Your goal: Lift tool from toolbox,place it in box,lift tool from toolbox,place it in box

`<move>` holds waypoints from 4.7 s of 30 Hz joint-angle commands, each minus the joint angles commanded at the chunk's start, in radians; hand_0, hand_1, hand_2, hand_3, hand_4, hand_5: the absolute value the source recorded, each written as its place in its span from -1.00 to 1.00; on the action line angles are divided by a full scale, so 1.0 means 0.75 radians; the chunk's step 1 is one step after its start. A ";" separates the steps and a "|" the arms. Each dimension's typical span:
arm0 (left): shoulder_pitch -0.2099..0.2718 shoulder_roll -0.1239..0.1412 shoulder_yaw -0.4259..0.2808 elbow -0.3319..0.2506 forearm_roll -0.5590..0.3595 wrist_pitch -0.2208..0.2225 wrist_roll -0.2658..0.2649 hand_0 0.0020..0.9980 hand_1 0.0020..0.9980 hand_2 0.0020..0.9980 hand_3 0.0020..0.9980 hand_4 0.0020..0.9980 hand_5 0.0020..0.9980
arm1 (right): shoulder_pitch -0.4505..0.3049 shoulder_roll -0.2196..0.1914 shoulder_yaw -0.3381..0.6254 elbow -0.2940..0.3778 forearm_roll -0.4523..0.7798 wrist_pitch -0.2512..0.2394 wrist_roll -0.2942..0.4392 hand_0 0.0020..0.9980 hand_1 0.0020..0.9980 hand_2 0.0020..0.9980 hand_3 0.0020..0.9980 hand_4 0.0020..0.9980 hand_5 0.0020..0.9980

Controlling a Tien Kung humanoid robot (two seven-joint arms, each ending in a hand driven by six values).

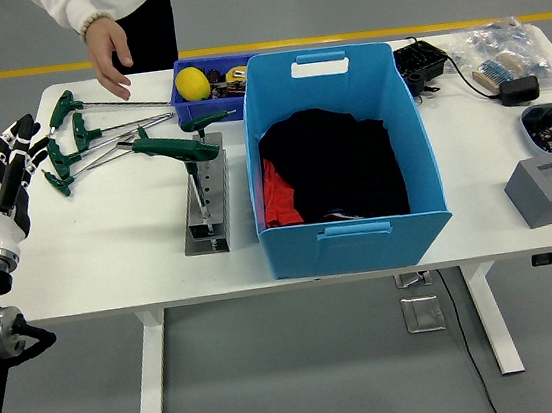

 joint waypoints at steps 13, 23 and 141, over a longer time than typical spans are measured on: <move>-0.018 0.013 -0.004 -0.006 0.047 -0.001 0.004 0.72 0.71 0.81 0.76 1.00 0.49 | 0.001 0.002 0.036 0.000 -0.028 -0.003 -0.005 0.50 0.44 0.56 0.28 0.78 0.35; -0.089 0.088 -0.003 -0.093 0.514 -0.061 0.053 0.77 0.79 0.89 0.83 1.00 0.37 | -0.016 0.002 0.089 0.000 -0.069 -0.010 -0.015 0.49 0.43 0.56 0.28 0.78 0.35; -0.599 0.159 0.785 0.119 1.534 -0.257 0.305 -0.69 -1.00 -0.99 -0.87 1.00 0.29 | -0.010 -0.008 0.087 0.000 -0.078 -0.052 -0.033 0.44 0.38 0.51 0.21 0.74 0.32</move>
